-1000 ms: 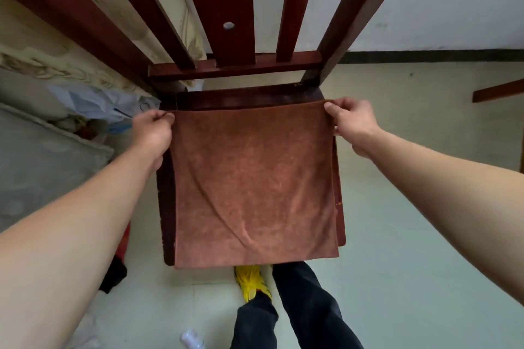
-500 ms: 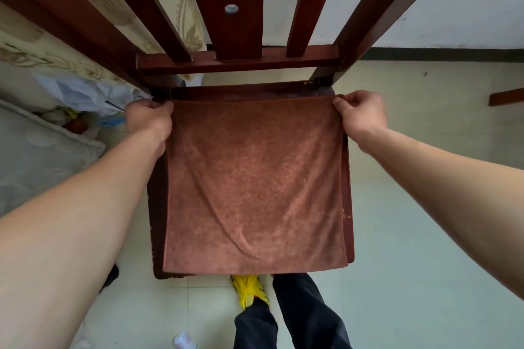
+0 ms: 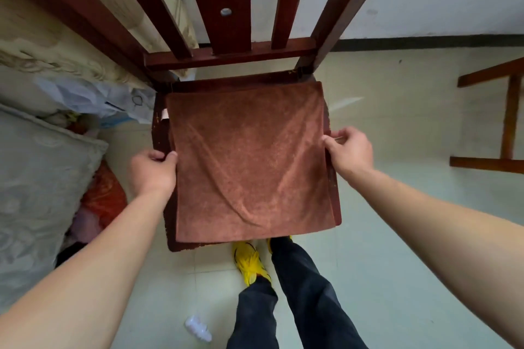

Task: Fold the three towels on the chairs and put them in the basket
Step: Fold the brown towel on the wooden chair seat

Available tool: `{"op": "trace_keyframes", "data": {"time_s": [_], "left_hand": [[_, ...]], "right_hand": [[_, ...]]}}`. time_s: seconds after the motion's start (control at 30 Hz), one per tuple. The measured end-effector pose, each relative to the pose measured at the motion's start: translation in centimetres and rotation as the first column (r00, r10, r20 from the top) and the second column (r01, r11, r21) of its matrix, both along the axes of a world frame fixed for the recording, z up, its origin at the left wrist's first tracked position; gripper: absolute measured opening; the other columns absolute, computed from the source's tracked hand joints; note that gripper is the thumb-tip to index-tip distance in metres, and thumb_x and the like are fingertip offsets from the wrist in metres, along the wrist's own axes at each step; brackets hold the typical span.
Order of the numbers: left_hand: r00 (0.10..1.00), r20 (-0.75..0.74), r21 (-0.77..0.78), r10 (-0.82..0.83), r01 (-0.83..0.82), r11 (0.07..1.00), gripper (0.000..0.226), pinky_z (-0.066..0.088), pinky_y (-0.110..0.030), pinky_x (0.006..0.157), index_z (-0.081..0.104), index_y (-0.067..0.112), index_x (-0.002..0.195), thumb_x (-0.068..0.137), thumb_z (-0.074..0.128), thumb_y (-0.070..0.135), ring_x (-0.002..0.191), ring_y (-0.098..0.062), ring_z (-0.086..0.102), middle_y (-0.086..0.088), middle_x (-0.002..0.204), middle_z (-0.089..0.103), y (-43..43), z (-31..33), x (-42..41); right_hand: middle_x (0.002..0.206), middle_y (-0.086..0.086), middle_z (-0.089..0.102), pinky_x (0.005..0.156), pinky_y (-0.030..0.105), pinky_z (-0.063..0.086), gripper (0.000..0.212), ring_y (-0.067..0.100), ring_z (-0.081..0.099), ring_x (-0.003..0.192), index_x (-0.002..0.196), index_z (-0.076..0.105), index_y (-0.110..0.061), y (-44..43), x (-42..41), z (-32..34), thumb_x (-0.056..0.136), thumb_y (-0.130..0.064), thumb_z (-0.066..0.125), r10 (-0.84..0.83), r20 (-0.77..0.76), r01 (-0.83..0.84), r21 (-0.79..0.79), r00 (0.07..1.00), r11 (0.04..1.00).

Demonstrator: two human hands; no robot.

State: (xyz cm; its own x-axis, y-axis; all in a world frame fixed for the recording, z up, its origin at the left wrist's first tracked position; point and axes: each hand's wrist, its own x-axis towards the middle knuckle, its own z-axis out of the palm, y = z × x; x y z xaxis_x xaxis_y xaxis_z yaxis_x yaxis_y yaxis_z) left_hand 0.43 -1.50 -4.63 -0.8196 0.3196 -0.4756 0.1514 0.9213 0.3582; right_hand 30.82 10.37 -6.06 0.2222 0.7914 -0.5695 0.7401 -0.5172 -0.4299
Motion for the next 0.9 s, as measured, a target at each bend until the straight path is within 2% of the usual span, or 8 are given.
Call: {"op": "trace_keyframes", "data": {"time_s": [0.23,0.33,0.43,0.57,0.67,0.77,0.83,0.9], "left_hand": [[0.976,0.202,-0.206,0.08,-0.038,0.978,0.036,0.042,-0.032,0.087,0.065,0.008,0.103,0.077,0.078,0.03,0.11,-0.033,0.06,-0.013,0.117,0.066,-11.4,-0.8,3.7],[0.948,0.301,-0.14,0.1,-0.06,0.988,0.027,0.043,-0.03,0.08,0.063,0.01,0.085,0.073,0.082,0.024,0.093,-0.028,0.062,-0.011,0.099,0.066,-14.2,-1.6,4.8],[0.937,0.345,-0.047,0.054,-0.04,0.998,0.032,0.036,-0.029,0.066,0.051,0.015,0.063,0.074,0.081,0.021,0.072,-0.021,0.05,-0.004,0.073,0.058,-15.3,-2.2,5.1],[0.927,0.373,0.116,0.028,-0.077,0.99,0.018,0.05,-0.034,0.07,0.059,0.019,0.079,0.078,0.077,0.019,0.072,-0.023,0.059,-0.007,0.079,0.064,-15.2,-2.3,4.4],[0.911,0.401,0.148,-0.101,0.044,0.988,0.022,0.043,-0.029,0.061,0.055,0.019,0.08,0.078,0.076,0.014,0.061,-0.018,0.053,-0.009,0.07,0.06,-15.5,-2.1,4.4],[0.931,0.332,0.213,-0.153,0.084,0.973,0.028,0.038,-0.018,0.051,0.048,0.015,0.077,0.079,0.073,0.002,0.054,-0.015,0.045,-0.006,0.064,0.053,-16.2,-2.0,4.4],[0.939,0.303,0.246,-0.162,0.087,0.965,0.025,0.04,-0.011,0.054,0.051,0.013,0.085,0.079,0.071,0.0,0.057,-0.012,0.05,-0.003,0.069,0.055,-16.5,-1.8,4.4],[0.934,0.305,0.255,-0.186,0.108,0.961,0.024,0.043,-0.017,0.061,0.057,0.014,0.093,0.08,0.072,0.002,0.062,-0.012,0.052,-0.002,0.075,0.055,-16.6,-1.8,4.4]], "right_hand": [[0.081,-0.003,0.069,0.077,0.035,0.052,0.024,0.019,0.066,0.081,0.087,0.064,-0.019,-12.4,4.4,-0.3,0.077,-0.037,0.077,-0.158,-0.026,0.149,-0.201,0.987,0.968],[0.077,-0.003,0.069,0.067,0.031,0.045,0.021,0.018,0.062,0.073,0.08,0.065,-0.017,-15.2,5.2,-0.5,0.078,-0.034,0.077,-0.155,-0.021,0.147,-0.222,0.988,0.964],[0.075,-0.003,0.068,0.06,0.028,0.041,0.019,0.017,0.059,0.071,0.075,0.067,-0.015,-16.1,5.7,-0.9,0.081,-0.031,0.076,-0.171,-0.05,0.156,-0.225,0.984,0.962],[0.071,-0.002,0.065,0.061,0.027,0.041,0.023,0.017,0.055,0.07,0.068,0.065,-0.014,-15.8,6.1,-0.7,0.081,-0.03,0.076,-0.217,-0.133,0.183,-0.228,0.967,0.956],[0.078,0.002,0.061,0.06,0.027,0.039,0.016,0.018,0.051,0.075,0.079,0.066,-0.011,-15.2,6.4,-0.1,0.082,-0.023,0.076,-0.184,-0.216,0.106,-0.328,0.959,0.939],[0.081,0.004,0.06,0.062,0.027,0.041,0.013,0.019,0.055,0.082,0.089,0.067,-0.009,-14.8,7.1,0.2,0.082,-0.018,0.075,-0.099,-0.225,0.0,-0.402,0.969,0.916],[0.082,0.004,0.061,0.065,0.029,0.043,0.012,0.018,0.058,0.084,0.087,0.065,-0.011,-14.8,7.4,0.4,0.084,-0.018,0.074,-0.071,-0.23,-0.041,-0.449,0.971,0.893],[0.083,0.005,0.06,0.064,0.029,0.043,0.014,0.019,0.056,0.082,0.083,0.063,-0.01,-15.1,7.4,0.4,0.086,-0.021,0.072,-0.07,-0.237,-0.04,-0.428,0.969,0.903]]}}
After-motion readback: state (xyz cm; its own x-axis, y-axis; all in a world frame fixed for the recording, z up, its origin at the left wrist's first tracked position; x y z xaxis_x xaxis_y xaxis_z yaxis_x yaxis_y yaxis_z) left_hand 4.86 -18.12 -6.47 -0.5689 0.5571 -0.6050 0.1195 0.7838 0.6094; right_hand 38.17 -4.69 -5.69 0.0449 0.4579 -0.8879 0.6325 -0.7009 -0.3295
